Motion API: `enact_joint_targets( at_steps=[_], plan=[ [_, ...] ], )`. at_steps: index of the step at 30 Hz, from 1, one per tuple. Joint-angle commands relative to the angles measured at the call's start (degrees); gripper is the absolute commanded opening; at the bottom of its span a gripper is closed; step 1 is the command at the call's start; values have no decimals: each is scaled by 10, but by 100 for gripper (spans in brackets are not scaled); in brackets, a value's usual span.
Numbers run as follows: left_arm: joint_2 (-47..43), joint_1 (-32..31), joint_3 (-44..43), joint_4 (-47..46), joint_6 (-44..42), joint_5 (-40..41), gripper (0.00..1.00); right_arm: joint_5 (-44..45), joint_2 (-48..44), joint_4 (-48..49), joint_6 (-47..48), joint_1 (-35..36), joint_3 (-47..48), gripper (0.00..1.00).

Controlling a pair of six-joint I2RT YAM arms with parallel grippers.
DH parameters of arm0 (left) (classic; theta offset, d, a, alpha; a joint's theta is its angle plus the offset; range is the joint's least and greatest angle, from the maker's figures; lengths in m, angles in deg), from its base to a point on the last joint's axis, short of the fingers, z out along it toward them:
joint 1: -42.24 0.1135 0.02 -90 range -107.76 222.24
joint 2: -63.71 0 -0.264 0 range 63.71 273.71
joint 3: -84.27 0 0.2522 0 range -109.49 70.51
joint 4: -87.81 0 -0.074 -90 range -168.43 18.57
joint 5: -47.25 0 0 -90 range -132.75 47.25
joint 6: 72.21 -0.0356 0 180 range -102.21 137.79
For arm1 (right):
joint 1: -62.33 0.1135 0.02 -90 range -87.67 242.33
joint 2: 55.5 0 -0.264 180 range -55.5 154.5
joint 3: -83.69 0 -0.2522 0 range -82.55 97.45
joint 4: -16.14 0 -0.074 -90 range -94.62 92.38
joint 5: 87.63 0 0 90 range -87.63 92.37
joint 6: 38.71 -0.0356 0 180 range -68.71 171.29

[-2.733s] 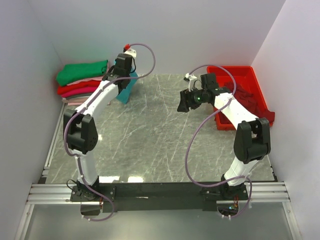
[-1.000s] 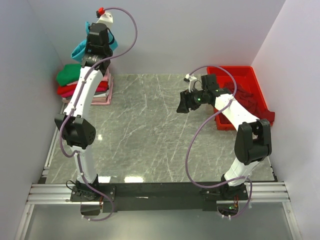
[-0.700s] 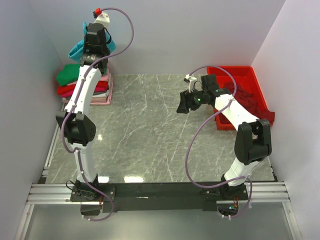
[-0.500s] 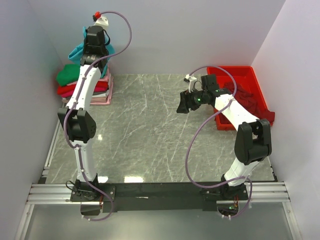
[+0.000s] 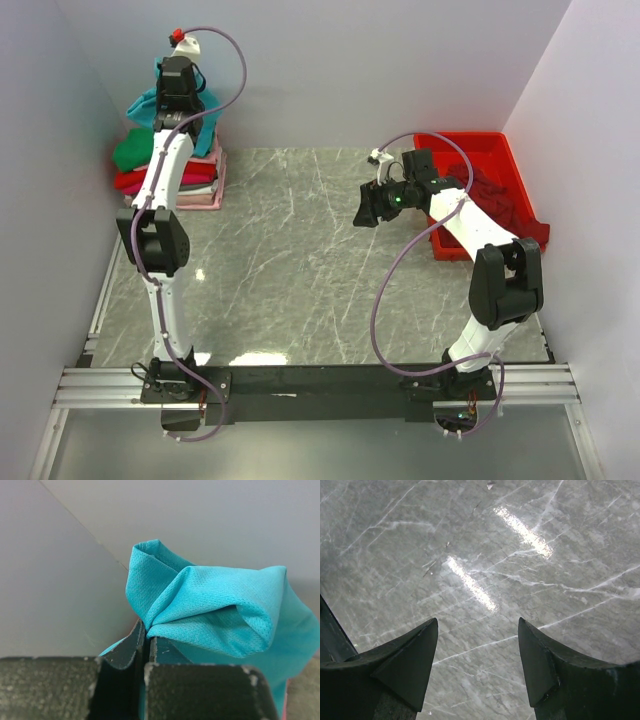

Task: Fold and stack the t-shirts
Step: Neatly place the folded tshirt to the corner

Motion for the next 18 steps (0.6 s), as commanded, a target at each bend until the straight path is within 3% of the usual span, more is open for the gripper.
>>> enact_joint_targets(
  at_steps=[1,12,14,15,18],
  plan=[
    [20,14,-30,-47,26,-19,0,3,-10,4,5,-2,6,72],
    [65,79,-9,-48,98,-47,1,13,-7,2,10,-3,6,72],
    [69,90,-10,-42,131,-44,16,17,-9,-1,13,-3,7,72],
    [72,94,-16,-38,146,-32,40,19,-11,-2,14,-3,7,72],
    [52,114,-52,2,248,-47,81,28,-18,-8,22,-2,10,72]
  ],
)
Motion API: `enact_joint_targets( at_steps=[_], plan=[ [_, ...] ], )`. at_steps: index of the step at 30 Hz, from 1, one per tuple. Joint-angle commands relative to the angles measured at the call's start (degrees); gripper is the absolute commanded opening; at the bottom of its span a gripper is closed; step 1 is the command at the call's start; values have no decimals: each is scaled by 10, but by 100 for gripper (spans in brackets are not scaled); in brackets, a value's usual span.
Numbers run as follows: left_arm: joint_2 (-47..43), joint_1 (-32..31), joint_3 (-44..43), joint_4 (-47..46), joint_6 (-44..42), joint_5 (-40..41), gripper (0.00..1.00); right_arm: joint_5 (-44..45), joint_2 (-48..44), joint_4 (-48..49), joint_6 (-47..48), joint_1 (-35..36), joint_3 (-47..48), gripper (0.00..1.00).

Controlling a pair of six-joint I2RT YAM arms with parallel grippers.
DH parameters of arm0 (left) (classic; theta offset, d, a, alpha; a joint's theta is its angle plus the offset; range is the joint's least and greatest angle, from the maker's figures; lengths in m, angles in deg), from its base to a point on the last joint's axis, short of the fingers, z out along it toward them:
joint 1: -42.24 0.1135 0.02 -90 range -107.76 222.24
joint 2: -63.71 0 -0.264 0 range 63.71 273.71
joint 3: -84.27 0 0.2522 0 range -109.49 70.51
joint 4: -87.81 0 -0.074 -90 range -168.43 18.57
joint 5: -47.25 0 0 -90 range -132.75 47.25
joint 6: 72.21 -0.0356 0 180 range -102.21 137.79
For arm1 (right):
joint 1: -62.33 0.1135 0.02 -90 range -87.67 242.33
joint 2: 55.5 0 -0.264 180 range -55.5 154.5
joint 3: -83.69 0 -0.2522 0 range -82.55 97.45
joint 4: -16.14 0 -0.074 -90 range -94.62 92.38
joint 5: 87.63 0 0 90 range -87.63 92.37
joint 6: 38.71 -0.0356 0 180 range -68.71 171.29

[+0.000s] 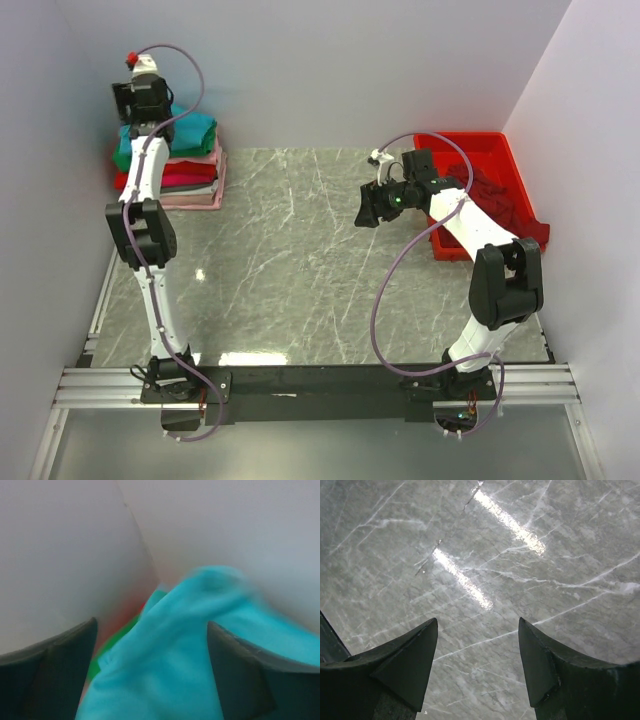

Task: Fold and stack the t-shirts
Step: Neatly place the folded tshirt to the corner, then reset both grippers

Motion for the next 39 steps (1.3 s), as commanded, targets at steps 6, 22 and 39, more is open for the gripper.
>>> enact_joint_targets(
  at_steps=[6,22,39],
  plan=[
    [-167,65,-11,37,277,-204,99,41,-50,-13,39,-2,14,73],
    [-703,135,664,15,339,-601,99,261,-347,145,-46,-66,-140,94],
    [-929,19,871,36,257,-518,99,577,-581,236,-134,-78,-293,96]
  ],
)
